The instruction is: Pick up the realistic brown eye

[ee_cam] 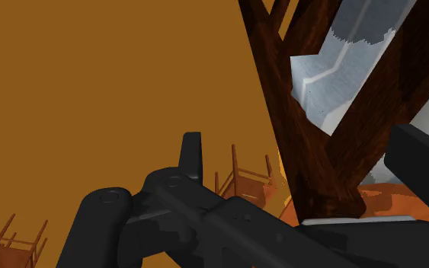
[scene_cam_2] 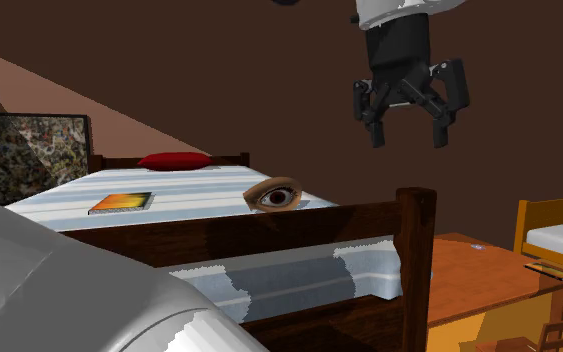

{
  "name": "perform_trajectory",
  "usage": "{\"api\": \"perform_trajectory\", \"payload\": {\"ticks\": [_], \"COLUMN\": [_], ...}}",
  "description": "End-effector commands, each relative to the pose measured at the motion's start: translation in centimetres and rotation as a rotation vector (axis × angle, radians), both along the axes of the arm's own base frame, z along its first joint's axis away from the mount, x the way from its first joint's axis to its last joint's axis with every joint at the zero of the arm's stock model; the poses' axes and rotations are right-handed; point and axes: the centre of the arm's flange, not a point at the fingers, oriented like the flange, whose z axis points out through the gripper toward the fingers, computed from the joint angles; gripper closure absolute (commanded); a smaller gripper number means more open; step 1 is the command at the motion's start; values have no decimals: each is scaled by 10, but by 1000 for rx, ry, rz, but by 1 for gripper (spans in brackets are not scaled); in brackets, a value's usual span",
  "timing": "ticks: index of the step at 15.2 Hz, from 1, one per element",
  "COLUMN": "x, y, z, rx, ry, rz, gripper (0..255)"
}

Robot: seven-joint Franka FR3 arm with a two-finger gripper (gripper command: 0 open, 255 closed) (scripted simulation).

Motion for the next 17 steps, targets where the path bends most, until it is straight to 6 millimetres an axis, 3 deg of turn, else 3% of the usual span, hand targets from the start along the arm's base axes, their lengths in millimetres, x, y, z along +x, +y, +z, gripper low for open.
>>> {"api": "perform_trajectory", "payload": {"ticks": [1,17], "x": [0,61], "y": [0,199], "z": [0,-42], "rx": [0,51], "ry": [0,126], "rz": [0,-169], "gripper": [0,0]}}
